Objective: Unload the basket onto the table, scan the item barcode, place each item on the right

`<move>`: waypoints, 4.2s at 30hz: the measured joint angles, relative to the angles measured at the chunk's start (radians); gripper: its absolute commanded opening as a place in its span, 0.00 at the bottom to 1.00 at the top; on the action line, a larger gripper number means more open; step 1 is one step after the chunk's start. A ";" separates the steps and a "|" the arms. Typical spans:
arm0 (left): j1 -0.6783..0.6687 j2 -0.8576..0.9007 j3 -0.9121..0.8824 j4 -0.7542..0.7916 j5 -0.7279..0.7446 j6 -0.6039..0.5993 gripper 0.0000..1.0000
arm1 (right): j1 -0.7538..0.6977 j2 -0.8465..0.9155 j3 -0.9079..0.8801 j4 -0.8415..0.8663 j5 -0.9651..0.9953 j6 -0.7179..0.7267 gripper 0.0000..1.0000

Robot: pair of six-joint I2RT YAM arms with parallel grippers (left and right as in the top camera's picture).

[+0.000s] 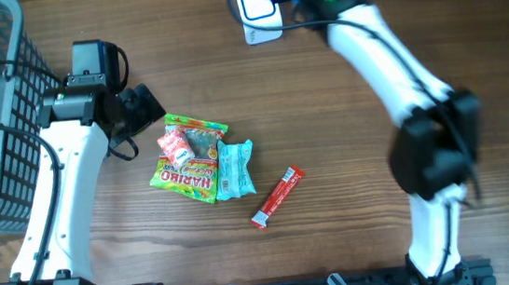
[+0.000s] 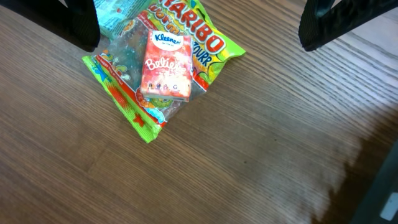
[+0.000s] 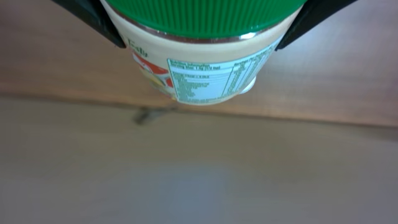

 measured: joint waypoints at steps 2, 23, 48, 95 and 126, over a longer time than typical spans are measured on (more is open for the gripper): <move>0.000 0.000 0.000 -0.001 0.000 0.000 1.00 | -0.024 -0.114 0.004 -0.147 -0.003 0.000 0.07; 0.000 0.000 0.000 0.000 0.000 0.000 1.00 | -0.492 -0.106 -0.406 -0.522 -0.019 -0.005 0.04; 0.000 0.000 0.000 -0.001 0.000 0.000 1.00 | -0.530 -0.175 -0.282 -0.756 -0.114 0.004 1.00; 0.000 0.000 0.000 -0.001 0.000 0.000 1.00 | 0.650 -0.304 -0.785 -0.458 -0.172 1.310 0.41; 0.000 0.000 0.000 -0.001 0.000 0.000 1.00 | 0.367 -0.306 -0.899 -0.368 -0.196 0.541 0.04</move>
